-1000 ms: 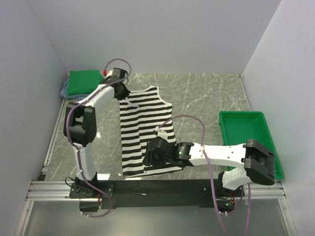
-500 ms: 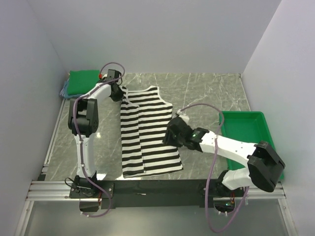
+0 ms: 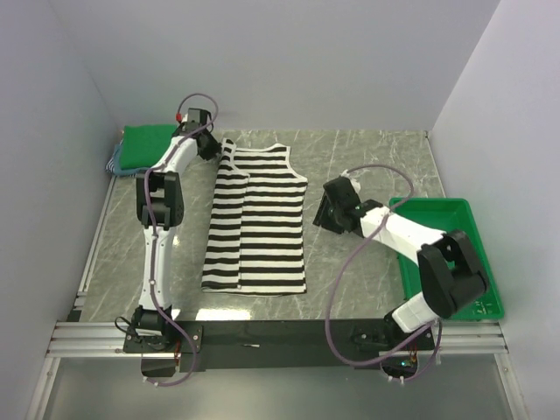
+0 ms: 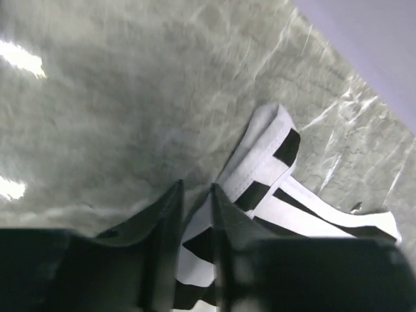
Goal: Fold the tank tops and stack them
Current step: Fold the tank top
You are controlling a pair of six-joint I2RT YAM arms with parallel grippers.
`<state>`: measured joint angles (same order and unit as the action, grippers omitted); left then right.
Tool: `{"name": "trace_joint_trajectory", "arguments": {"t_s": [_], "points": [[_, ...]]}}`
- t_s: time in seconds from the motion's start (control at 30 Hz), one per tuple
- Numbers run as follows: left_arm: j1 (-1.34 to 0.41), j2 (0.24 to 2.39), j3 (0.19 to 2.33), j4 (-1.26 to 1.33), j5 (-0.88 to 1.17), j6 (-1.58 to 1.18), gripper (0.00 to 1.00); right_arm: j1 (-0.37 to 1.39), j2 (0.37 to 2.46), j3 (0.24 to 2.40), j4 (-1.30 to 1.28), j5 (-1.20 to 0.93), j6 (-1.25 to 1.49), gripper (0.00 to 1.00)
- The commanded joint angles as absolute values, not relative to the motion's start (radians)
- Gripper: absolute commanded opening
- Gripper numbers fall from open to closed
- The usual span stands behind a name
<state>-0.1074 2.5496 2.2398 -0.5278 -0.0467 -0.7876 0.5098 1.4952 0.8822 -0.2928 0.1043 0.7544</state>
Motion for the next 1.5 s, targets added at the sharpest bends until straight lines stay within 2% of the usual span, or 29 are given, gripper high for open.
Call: {"name": "trace_joint_trajectory", "arguments": {"t_s": [0.0,0.1,0.37,0.5,0.7,0.73,0.83,0.93,1.03,1.17,1.2,1.47], "points": [[-0.078,2.524,2.281,-0.431,0.061,-0.762,0.36,0.445,1.572,0.994,-0.192,0.049,0.69,0.48],[-0.077,2.398,2.183,-0.319,0.072,-0.764,0.41,0.397,1.676,1.083,-0.146,0.003,0.666,0.49],[-0.136,2.019,1.849,-0.252,0.003,-0.83,0.41,0.356,1.957,1.359,-0.163,-0.044,0.632,0.48],[-0.253,1.884,1.66,-0.239,0.003,-0.876,0.35,0.348,2.057,1.471,-0.202,-0.014,0.611,0.47],[-0.452,1.671,1.254,-0.132,0.003,-0.928,0.34,0.325,2.138,1.552,-0.232,-0.002,0.592,0.44],[-0.477,1.645,1.15,-0.085,0.014,-0.945,0.34,0.322,2.152,1.566,-0.23,-0.011,0.588,0.42],[-0.596,1.574,1.018,-0.07,0.008,-0.96,0.34,0.321,2.183,1.6,-0.244,-0.008,0.581,0.34],[-0.728,1.546,0.962,-0.089,0.003,-0.957,0.35,0.319,2.197,1.598,-0.239,-0.017,0.578,0.24],[-0.859,1.552,0.976,-0.141,-0.072,-0.95,0.36,0.318,2.197,1.588,-0.219,-0.021,0.581,0.23],[-0.991,1.551,0.986,-0.215,-0.159,-0.98,0.43,0.311,2.175,1.552,-0.184,-0.031,0.595,0.27],[-1.005,1.554,0.988,-0.215,-0.163,-0.994,0.43,0.31,2.162,1.543,-0.178,-0.031,0.604,0.31],[-1.101,1.672,1.04,-0.219,-0.15,-0.994,0.44,0.272,2.076,1.456,-0.153,-0.035,0.655,0.42]]}}
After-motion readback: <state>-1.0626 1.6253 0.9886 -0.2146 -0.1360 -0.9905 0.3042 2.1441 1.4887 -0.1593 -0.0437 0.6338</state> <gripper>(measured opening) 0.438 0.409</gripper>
